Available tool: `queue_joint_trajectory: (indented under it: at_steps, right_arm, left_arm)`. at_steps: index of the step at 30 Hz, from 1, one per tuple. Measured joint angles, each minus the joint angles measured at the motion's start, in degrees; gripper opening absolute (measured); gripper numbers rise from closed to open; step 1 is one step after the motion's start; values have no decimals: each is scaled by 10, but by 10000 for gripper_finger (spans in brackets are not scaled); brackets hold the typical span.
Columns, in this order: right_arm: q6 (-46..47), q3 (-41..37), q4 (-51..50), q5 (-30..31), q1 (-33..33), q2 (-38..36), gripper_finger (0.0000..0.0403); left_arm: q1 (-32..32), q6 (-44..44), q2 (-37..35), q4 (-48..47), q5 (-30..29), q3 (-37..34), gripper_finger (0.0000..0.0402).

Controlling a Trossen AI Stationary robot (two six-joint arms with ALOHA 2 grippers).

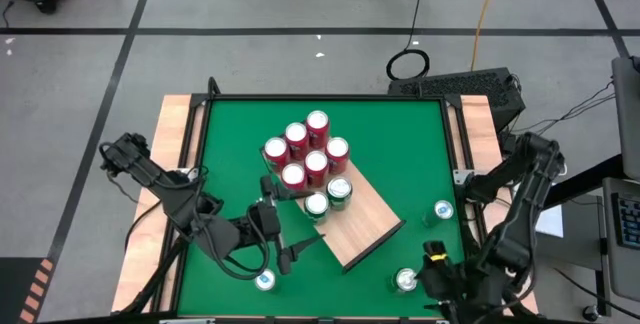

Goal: Place canned beverage on shelf
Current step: Put the green soda can on the shelf aligned with the other green soda can

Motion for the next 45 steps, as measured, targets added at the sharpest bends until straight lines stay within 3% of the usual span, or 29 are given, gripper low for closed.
queue_joint_trajectory:
  at_steps: [16,36,45]
  right_arm:
    - [43,-4,-51,16,-8,31,353]
    - [80,-81,22,-4,-50,31,355]
    - [81,-113,71,-47,-68,31,355]
  left_arm:
    - [-9,-30,40,27,-2,0,389]
    - [-13,-26,44,23,-2,0,389]
    - [-13,-27,44,19,-2,0,389]
